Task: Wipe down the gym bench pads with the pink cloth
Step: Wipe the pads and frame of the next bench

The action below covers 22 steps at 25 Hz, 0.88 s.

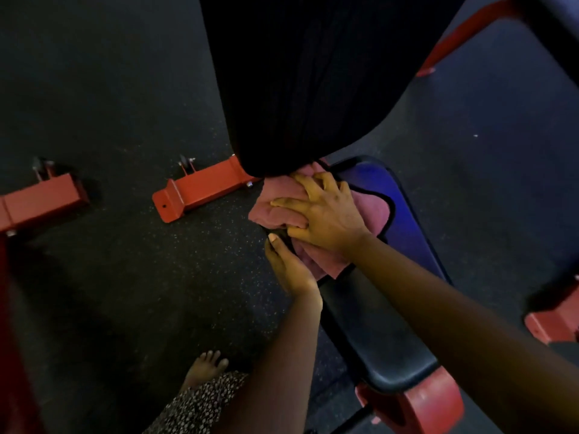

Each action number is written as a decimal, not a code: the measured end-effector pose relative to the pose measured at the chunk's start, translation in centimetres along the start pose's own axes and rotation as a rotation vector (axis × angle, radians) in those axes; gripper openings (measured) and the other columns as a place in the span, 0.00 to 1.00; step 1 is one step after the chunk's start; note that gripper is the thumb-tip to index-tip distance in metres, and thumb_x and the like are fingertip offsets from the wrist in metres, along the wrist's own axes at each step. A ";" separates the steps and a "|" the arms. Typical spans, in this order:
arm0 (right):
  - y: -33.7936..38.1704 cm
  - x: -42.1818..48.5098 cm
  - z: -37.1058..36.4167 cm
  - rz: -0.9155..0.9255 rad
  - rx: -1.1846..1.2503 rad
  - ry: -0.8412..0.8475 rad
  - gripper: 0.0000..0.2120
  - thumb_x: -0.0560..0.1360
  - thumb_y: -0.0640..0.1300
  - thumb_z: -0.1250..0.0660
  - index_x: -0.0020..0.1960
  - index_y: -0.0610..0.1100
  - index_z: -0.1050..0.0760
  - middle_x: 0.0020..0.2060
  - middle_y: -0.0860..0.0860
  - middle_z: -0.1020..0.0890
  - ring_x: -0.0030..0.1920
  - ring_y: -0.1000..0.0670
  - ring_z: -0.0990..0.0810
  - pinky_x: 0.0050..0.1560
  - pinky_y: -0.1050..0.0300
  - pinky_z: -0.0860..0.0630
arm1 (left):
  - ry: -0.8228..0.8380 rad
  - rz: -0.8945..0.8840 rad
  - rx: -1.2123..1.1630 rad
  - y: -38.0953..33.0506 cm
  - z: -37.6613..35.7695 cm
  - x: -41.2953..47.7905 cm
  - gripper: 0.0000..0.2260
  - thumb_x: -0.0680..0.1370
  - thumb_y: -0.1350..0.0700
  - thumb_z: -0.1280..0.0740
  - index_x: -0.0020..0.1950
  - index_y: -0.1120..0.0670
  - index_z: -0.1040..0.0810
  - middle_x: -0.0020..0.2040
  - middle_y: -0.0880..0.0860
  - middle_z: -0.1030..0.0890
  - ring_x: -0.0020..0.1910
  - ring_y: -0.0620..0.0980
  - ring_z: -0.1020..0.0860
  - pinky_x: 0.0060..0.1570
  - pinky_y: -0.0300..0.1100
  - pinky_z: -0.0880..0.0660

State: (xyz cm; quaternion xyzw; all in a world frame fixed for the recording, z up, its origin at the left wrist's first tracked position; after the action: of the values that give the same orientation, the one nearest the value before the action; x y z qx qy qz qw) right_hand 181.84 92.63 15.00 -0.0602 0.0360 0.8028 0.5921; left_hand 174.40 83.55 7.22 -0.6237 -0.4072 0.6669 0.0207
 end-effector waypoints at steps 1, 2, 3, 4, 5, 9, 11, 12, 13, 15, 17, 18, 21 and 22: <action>-0.2 0.0 0.1 0.006 -0.010 -0.029 0.25 0.69 0.65 0.43 0.63 0.60 0.27 0.67 0.46 0.30 0.63 0.37 0.33 0.53 0.39 0.30 | -0.027 -0.028 0.014 0.1 0.1 0.2 0.40 0.61 0.23 0.47 0.69 0.41 0.35 0.68 0.51 0.28 0.64 0.52 0.28 0.64 0.54 0.30; -0.3 0.0 0.1 0.005 -0.011 -0.054 0.25 0.68 0.65 0.45 0.62 0.60 0.27 0.66 0.46 0.28 0.62 0.38 0.33 0.52 0.40 0.29 | -0.028 -0.039 0.047 -0.1 0.2 0.0 0.40 0.62 0.23 0.45 0.70 0.42 0.35 0.69 0.51 0.30 0.66 0.52 0.29 0.66 0.54 0.32; -0.4 0.0 0.1 0.008 -0.007 -0.073 0.25 0.68 0.65 0.45 0.62 0.60 0.27 0.65 0.46 0.28 0.61 0.38 0.33 0.51 0.40 0.28 | -0.024 -0.072 0.080 -0.7 0.1 -0.6 0.36 0.68 0.26 0.45 0.71 0.44 0.36 0.71 0.51 0.33 0.68 0.52 0.31 0.68 0.52 0.34; -0.5 0.0 0.1 0.013 0.004 -0.072 0.24 0.68 0.64 0.43 0.62 0.59 0.27 0.65 0.46 0.28 0.61 0.38 0.33 0.52 0.40 0.29 | -0.028 -0.122 0.121 -1.3 0.1 -1.2 0.30 0.74 0.33 0.45 0.73 0.45 0.38 0.73 0.51 0.36 0.70 0.52 0.34 0.68 0.49 0.36; -0.6 0.0 0.1 0.019 0.019 -0.059 0.24 0.69 0.63 0.40 0.63 0.59 0.28 0.66 0.46 0.29 0.62 0.37 0.33 0.53 0.40 0.30 | -0.036 -0.179 0.182 -2.0 0.1 -2.0 0.25 0.79 0.41 0.45 0.74 0.47 0.41 0.74 0.51 0.39 0.72 0.52 0.37 0.68 0.45 0.38; -1.5 -0.4 0.6 0.029 0.052 0.002 0.25 0.71 0.61 0.36 0.67 0.59 0.32 0.70 0.46 0.34 0.64 0.37 0.36 0.58 0.40 0.33 | 0.031 -0.556 0.517 -4.0 -0.5 -3.9 0.24 0.80 0.46 0.45 0.75 0.52 0.43 0.76 0.52 0.44 0.75 0.51 0.45 0.71 0.43 0.46; -3.9 -1.1 0.6 -0.037 0.061 0.024 0.26 0.72 0.60 0.37 0.69 0.59 0.34 0.72 0.46 0.37 0.66 0.38 0.37 0.60 0.39 0.33 | 0.056 -0.782 0.836 -4.4 -1.4 -4.2 0.28 0.78 0.41 0.50 0.74 0.53 0.41 0.76 0.53 0.43 0.76 0.51 0.48 0.74 0.49 0.55; -6.0 -1.4 0.5 -0.100 0.073 0.031 0.25 0.73 0.60 0.37 0.69 0.60 0.35 0.72 0.47 0.39 0.66 0.38 0.38 0.61 0.39 0.34 | 0.073 -0.881 0.968 -4.4 -2.3 -4.3 0.29 0.77 0.41 0.52 0.74 0.54 0.40 0.75 0.53 0.41 0.76 0.51 0.49 0.74 0.49 0.57; -8.3 -1.6 0.6 -0.165 0.084 0.029 0.25 0.73 0.60 0.38 0.69 0.60 0.35 0.73 0.47 0.40 0.66 0.38 0.38 0.61 0.40 0.34 | 0.096 -0.960 1.071 -4.3 -3.2 -4.4 0.28 0.77 0.41 0.53 0.74 0.54 0.39 0.75 0.53 0.39 0.76 0.51 0.48 0.73 0.49 0.58; -12.0 -1.5 0.8 -0.243 0.100 0.015 0.23 0.73 0.60 0.38 0.68 0.61 0.33 0.73 0.48 0.40 0.64 0.38 0.36 0.59 0.41 0.33 | 0.169 -1.102 1.253 -3.3 -5.4 -4.6 0.26 0.78 0.44 0.51 0.73 0.54 0.37 0.74 0.53 0.37 0.75 0.51 0.46 0.74 0.50 0.55; -13.6 -0.9 0.7 -0.226 0.112 0.015 0.23 0.73 0.61 0.38 0.67 0.60 0.31 0.72 0.48 0.38 0.63 0.39 0.35 0.58 0.41 0.31 | 0.246 -1.225 1.445 -1.6 -7.8 -4.7 0.24 0.79 0.45 0.49 0.72 0.54 0.35 0.72 0.54 0.34 0.74 0.53 0.42 0.73 0.52 0.53; -13.7 -0.7 0.5 -0.208 0.127 0.024 0.23 0.72 0.61 0.38 0.67 0.60 0.31 0.71 0.48 0.38 0.63 0.39 0.35 0.58 0.41 0.30 | 0.269 -1.275 1.531 -0.8 -8.5 -4.7 0.24 0.79 0.46 0.49 0.71 0.55 0.35 0.72 0.55 0.33 0.74 0.54 0.40 0.72 0.53 0.52; -15.2 -1.0 -0.4 -0.264 0.241 -0.017 0.25 0.72 0.60 0.37 0.68 0.59 0.33 0.69 0.47 0.35 0.64 0.41 0.34 0.58 0.41 0.29 | 0.319 -1.365 1.687 1.3 -9.3 -5.3 0.25 0.78 0.46 0.48 0.72 0.57 0.37 0.72 0.55 0.32 0.73 0.54 0.40 0.71 0.54 0.48; -16.4 -1.2 -0.6 -0.321 0.314 -0.025 0.24 0.73 0.59 0.36 0.68 0.60 0.34 0.67 0.46 0.34 0.64 0.41 0.33 0.59 0.42 0.29 | 0.340 -1.380 1.718 1.8 -9.3 -5.4 0.26 0.78 0.45 0.48 0.73 0.57 0.38 0.72 0.55 0.33 0.73 0.54 0.41 0.71 0.54 0.47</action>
State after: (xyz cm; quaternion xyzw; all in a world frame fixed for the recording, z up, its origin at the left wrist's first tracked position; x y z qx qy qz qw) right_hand 197.87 96.24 14.77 0.0377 0.1432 0.6835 0.7147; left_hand 184.36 84.28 11.68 -0.1253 -0.0616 0.4786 0.8669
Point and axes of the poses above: each hand's wrist, its own x-axis towards the middle knuckle, its own z-axis out of the back of the hand, y = z × x, the point moved 7 cm from there along x, towards the middle knuckle
